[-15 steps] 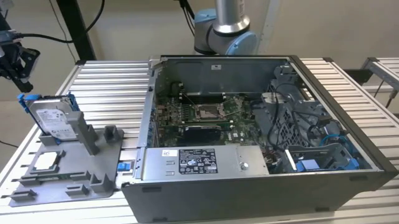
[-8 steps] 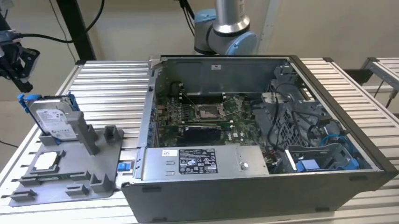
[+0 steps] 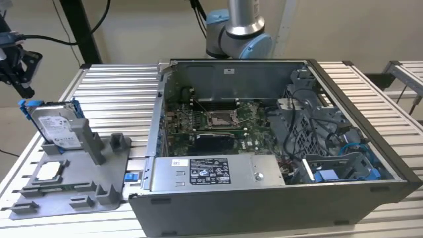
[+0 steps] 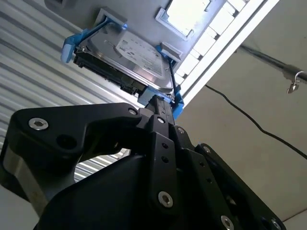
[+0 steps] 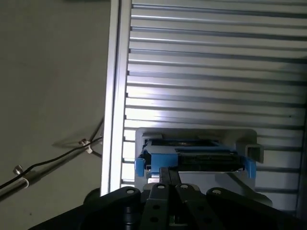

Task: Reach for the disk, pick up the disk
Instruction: 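Pick up the disk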

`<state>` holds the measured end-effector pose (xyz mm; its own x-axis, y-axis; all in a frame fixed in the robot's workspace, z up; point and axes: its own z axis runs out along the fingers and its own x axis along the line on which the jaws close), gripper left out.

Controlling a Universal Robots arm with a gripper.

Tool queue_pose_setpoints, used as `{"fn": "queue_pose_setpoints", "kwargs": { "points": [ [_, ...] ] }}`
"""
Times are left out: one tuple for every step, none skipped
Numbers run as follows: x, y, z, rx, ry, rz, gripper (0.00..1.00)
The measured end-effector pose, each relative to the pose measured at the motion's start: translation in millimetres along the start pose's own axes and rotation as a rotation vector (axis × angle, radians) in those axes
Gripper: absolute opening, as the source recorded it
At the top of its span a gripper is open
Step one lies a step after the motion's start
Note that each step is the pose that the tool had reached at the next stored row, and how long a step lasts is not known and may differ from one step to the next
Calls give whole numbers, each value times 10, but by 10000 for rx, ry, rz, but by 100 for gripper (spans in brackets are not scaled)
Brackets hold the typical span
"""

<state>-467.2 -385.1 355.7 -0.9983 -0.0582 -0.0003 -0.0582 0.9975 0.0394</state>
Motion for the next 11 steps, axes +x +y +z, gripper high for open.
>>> {"fn": "queue_pose_setpoints", "kwargs": {
  "points": [
    [0,0,0,0,5,-117,0],
    [0,0,-1,0,11,-251,0],
    [0,0,-1,1,16,-389,0],
    [0,0,0,0,21,-531,0],
    [0,0,0,0,27,-685,0],
    [-1,0,-1,0,32,-804,0],
    [0,0,-1,0,36,-894,0],
    [0,0,-1,0,37,-918,0],
    [0,0,-1,0,37,-920,0],
    [-1,-1,-1,0,37,-922,0],
    [-1,0,-1,0,38,-923,0]
  ]
}}
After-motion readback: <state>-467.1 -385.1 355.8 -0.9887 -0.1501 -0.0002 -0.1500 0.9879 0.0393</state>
